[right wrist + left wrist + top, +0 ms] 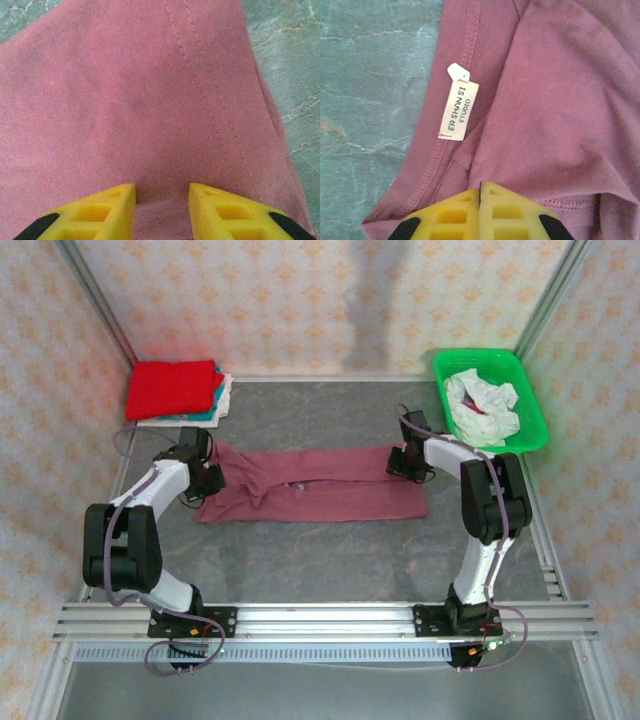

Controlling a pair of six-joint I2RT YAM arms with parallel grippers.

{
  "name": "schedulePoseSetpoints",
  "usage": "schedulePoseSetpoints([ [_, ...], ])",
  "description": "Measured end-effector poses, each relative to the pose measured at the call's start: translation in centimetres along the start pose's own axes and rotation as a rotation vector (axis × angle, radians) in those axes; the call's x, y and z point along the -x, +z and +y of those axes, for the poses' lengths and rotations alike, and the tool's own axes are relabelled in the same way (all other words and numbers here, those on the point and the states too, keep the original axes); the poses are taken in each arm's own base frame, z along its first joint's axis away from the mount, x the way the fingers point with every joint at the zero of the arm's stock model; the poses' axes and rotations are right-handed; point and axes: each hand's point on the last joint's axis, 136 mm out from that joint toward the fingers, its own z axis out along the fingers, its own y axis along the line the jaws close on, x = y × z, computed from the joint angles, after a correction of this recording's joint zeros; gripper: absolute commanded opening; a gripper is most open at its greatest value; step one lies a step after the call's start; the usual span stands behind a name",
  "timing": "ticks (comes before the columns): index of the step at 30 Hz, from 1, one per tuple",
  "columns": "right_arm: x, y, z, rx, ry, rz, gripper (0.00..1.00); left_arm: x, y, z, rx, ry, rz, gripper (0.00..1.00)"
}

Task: Fold and stack the t-shirts

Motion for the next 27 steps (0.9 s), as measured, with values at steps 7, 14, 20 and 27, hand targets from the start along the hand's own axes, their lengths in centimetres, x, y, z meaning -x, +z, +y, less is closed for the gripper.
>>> schedulePoseSetpoints([
  [7, 0.0, 0.1, 0.0, 0.016, 0.005, 0.001, 0.34, -0.3, -0.2, 0.0, -0.003, -0.004, 0.010, 0.29],
  [14, 0.1, 0.3, 0.3, 0.050, 0.011, -0.013, 0.33, -1.7, 2.0, -0.3, -0.014, -0.003, 0.090, 0.28],
  [20, 0.2, 0.3, 0.3, 0.067, 0.025, -0.037, 0.33, -2.1, 2.6, -0.8, -0.043, -0.005, 0.111, 0.26],
  [27, 0.5, 0.4, 0.6, 0.087, 0.039, -0.059, 0.32, -2.2, 2.9, -0.9, -0.051, -0.016, 0.111, 0.16],
])
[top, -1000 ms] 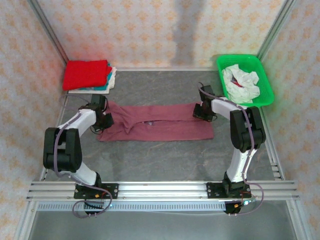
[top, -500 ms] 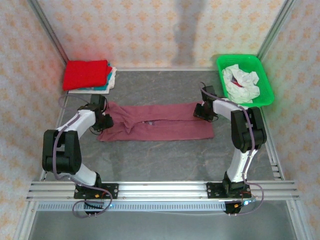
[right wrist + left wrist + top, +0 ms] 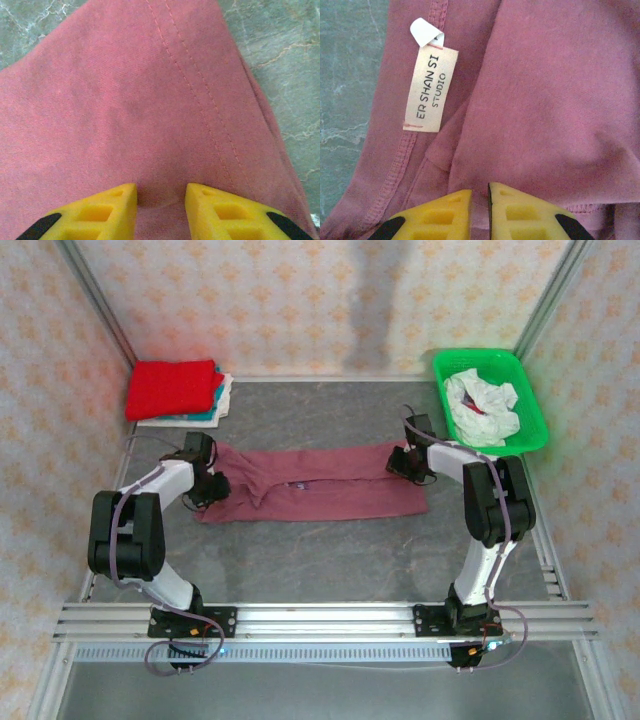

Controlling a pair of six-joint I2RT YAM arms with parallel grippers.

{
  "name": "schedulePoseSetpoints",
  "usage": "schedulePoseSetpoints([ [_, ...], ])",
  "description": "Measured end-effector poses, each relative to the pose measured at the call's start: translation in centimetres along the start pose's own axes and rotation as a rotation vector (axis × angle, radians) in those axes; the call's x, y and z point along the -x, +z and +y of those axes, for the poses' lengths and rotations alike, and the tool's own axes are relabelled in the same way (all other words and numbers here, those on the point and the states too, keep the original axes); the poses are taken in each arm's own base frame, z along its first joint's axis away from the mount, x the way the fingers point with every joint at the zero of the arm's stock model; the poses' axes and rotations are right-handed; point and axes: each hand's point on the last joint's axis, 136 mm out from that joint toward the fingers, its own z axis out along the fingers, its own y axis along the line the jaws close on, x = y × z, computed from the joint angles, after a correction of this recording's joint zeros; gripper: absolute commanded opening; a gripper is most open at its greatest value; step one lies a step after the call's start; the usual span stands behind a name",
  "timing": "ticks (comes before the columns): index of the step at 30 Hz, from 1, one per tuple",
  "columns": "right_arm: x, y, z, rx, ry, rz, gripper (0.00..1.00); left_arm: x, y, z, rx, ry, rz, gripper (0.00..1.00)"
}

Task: Fold and stack the t-shirts

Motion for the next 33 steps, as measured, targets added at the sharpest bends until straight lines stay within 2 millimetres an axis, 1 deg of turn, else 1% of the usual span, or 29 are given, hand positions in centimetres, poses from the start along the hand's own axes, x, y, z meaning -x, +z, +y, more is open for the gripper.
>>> schedulePoseSetpoints([
  [3, 0.1, 0.0, 0.1, 0.004, 0.000, -0.006, 0.32, 0.0, 0.3, 0.0, 0.002, -0.001, 0.005, 0.16],
  [5, 0.1, 0.0, 0.1, 0.006, -0.001, -0.008, 0.32, -0.1, 0.5, 0.1, 0.004, -0.002, 0.008, 0.10],
  [7, 0.0, 0.1, 0.1, 0.007, 0.001, -0.010, 0.32, -0.1, 0.5, 0.1, 0.003, -0.004, 0.006, 0.09],
  [9, 0.1, 0.1, 0.1, 0.010, 0.002, -0.013, 0.32, -0.1, 0.6, 0.1, 0.004, -0.003, 0.006, 0.01],
  [10, 0.1, 0.1, 0.1, 0.013, 0.002, -0.015, 0.32, 0.0, 0.6, 0.1, 0.005, 0.000, 0.005, 0.00],
  [19, 0.2, 0.1, 0.2, 0.021, 0.001, -0.025, 0.32, 0.3, 0.4, 0.5, 0.026, -0.004, -0.013, 0.00],
  [21, 0.2, 0.1, 0.2, 0.023, 0.000, -0.028, 0.32, 0.5, -0.2, 0.4, 0.021, -0.003, -0.030, 0.00],
  [29, 0.2, 0.1, 0.2, 0.025, 0.003, -0.032, 0.32, 1.4, -4.2, -0.2, -0.016, -0.002, -0.124, 0.00],
  [31, 0.2, 0.1, 0.2, 0.025, 0.003, -0.032, 0.32, 1.4, -4.7, -0.2, -0.020, -0.002, -0.135, 0.00],
  [32, 0.2, 0.1, 0.2, 0.025, 0.003, -0.032, 0.32, 1.4, -4.8, -0.2, -0.022, -0.002, -0.137, 0.10],
  [33, 0.2, 0.1, 0.2, 0.024, 0.003, -0.032, 0.32, 1.4, -4.8, -0.2, -0.021, 0.000, -0.136, 0.24],
])
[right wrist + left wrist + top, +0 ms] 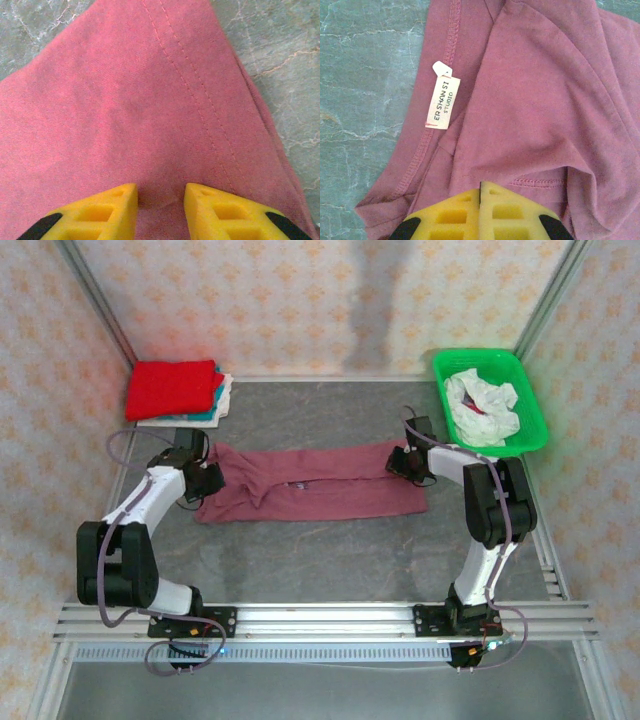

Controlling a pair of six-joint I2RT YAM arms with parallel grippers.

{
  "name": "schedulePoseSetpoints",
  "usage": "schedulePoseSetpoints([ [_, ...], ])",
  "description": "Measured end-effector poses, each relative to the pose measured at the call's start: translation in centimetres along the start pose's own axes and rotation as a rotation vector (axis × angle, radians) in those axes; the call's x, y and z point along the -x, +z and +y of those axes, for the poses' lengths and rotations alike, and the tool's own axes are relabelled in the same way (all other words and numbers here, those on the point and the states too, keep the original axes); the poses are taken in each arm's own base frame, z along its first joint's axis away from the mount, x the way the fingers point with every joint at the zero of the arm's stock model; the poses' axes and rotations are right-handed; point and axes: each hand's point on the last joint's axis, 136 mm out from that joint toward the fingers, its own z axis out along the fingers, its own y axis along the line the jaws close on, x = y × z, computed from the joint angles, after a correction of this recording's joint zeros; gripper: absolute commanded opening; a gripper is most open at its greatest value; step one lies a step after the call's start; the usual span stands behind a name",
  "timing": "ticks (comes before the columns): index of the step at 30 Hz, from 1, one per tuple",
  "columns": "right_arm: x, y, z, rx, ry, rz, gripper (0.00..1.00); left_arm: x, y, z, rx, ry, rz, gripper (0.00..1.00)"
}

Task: Fold and stack the t-shirts

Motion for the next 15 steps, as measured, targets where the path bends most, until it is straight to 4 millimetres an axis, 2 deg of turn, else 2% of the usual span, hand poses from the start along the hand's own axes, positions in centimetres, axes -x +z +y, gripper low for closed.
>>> schedulePoseSetpoints([
  [2, 0.0, 0.0, 0.0, 0.000, 0.000, 0.000, 0.32, -0.3, 0.5, 0.1, 0.004, -0.003, 0.017, 0.27],
  [4, 0.0, 0.0, 0.0, 0.002, 0.000, 0.001, 0.32, -0.7, 1.3, 0.2, 0.014, -0.004, 0.047, 0.35],
  [6, 0.0, 0.0, 0.0, 0.003, 0.001, 0.001, 0.32, -1.3, 2.3, 0.5, 0.026, -0.009, 0.081, 0.36],
  [11, 0.0, 0.0, 0.0, 0.004, 0.000, -0.001, 0.32, -2.3, 4.1, 0.7, 0.037, -0.014, 0.137, 0.36],
  [15, 0.0, 0.0, 0.0, 0.004, 0.000, -0.002, 0.32, -2.3, 4.7, 0.5, 0.029, -0.016, 0.143, 0.23],
])
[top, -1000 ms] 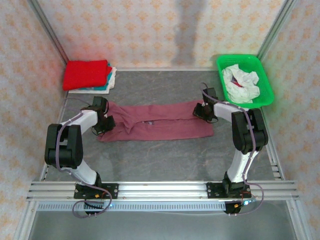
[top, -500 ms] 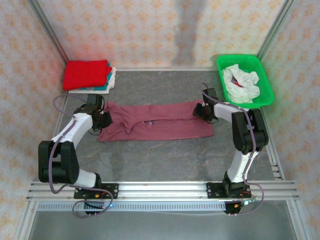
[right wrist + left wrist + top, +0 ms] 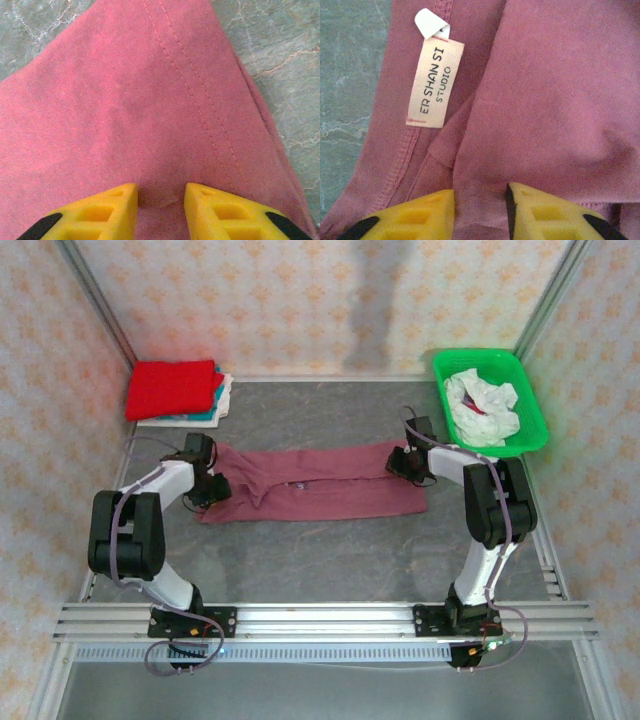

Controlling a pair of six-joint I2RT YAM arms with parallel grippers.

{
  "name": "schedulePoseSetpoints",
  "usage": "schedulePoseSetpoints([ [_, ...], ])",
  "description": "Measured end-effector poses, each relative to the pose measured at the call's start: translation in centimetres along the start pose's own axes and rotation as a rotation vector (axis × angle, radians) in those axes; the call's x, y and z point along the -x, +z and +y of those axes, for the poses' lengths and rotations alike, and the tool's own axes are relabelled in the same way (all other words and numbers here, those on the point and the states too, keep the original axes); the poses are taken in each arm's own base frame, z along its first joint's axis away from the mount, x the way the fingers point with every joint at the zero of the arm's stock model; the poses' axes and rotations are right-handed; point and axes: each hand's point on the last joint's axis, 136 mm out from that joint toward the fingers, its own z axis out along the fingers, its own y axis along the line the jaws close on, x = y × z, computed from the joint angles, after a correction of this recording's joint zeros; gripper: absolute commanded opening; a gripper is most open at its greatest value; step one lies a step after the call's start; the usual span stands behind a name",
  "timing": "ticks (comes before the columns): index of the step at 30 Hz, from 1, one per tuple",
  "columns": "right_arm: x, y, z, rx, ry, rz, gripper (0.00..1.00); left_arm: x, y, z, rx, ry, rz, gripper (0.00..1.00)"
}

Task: Fold and stack the t-shirts

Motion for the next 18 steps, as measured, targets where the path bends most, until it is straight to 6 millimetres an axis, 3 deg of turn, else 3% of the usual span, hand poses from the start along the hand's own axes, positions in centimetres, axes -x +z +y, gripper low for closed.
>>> schedulePoseSetpoints([
  [8, 0.0, 0.0, 0.0, 0.001, 0.000, 0.000, 0.32, 0.2, 0.2, 0.0, -0.003, 0.008, -0.009, 0.00],
  [18, 0.0, 0.0, 0.0, 0.000, 0.000, 0.000, 0.32, 0.5, -0.8, -0.1, -0.008, 0.010, -0.039, 0.00],
])
